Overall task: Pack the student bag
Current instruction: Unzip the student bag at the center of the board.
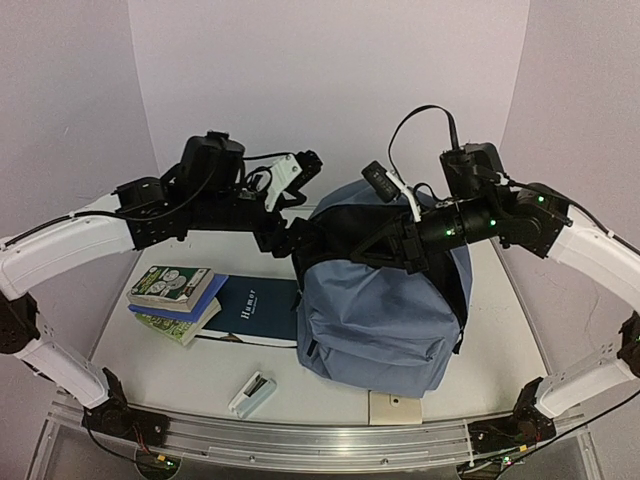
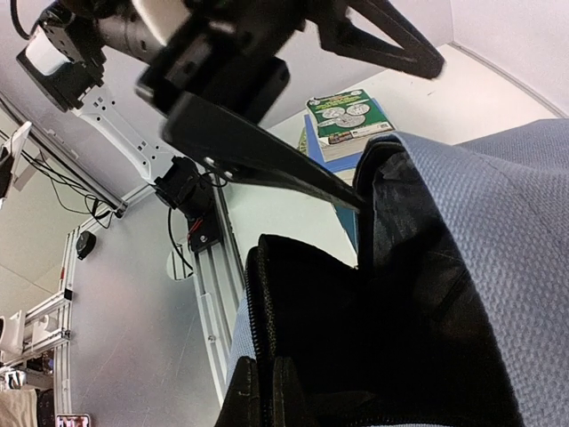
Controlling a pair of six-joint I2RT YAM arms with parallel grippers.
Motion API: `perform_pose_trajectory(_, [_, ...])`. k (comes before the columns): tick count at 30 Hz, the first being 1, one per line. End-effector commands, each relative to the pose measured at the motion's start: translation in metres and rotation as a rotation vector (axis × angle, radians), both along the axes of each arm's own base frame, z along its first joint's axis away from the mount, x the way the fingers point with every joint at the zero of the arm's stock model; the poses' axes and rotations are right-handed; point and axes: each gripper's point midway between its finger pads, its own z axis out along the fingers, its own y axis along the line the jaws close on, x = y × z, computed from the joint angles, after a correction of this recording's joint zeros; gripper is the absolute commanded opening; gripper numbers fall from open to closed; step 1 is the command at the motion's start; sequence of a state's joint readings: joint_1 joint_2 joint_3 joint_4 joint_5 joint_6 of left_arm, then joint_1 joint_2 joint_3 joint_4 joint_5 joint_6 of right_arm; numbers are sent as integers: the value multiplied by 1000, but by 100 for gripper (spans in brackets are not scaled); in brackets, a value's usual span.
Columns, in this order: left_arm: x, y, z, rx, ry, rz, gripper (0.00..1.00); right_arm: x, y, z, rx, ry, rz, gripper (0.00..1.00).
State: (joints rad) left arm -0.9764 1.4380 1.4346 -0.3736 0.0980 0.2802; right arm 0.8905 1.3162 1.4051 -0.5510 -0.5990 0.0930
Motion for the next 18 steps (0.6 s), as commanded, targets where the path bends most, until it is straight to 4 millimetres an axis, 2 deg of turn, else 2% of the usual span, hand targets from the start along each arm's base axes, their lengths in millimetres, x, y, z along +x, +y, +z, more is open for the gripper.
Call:
perform_pose_trajectory(1, [26,-8,23,-42,-89,88,73,-8,-2,14,20,-32,-44,0])
perform_pose_trajectory(3, [32,-12,23,-47,-96,101,61,-12,-1,15,16,-37,-59,0])
perform_pose_trajectory(5, [32,-16,23,-57,-86,91,40,-9,-3,16,9,-50,-110,0])
perform_pose_trajectory(6, [29,-20,23,-71,-75,70,29,-2,-6,16,0,-63,-165,0])
perform_pose_trajectory(9, [35,-28,24,-96,-59,83,6,26,-22,12,-37,-103,-352,0])
perform_pose_trajectory(11, [52,-32,19,-92,-45,145,0,46,-35,9,-69,-140,-485,0])
perform_pose_trajectory(15, [88,-37,15,-116,37,237,0,80,-58,11,-122,-222,-701,0])
perform_pose_trajectory(18, [112,-38,21,-163,71,263,0,105,-72,16,-153,-273,-797,0])
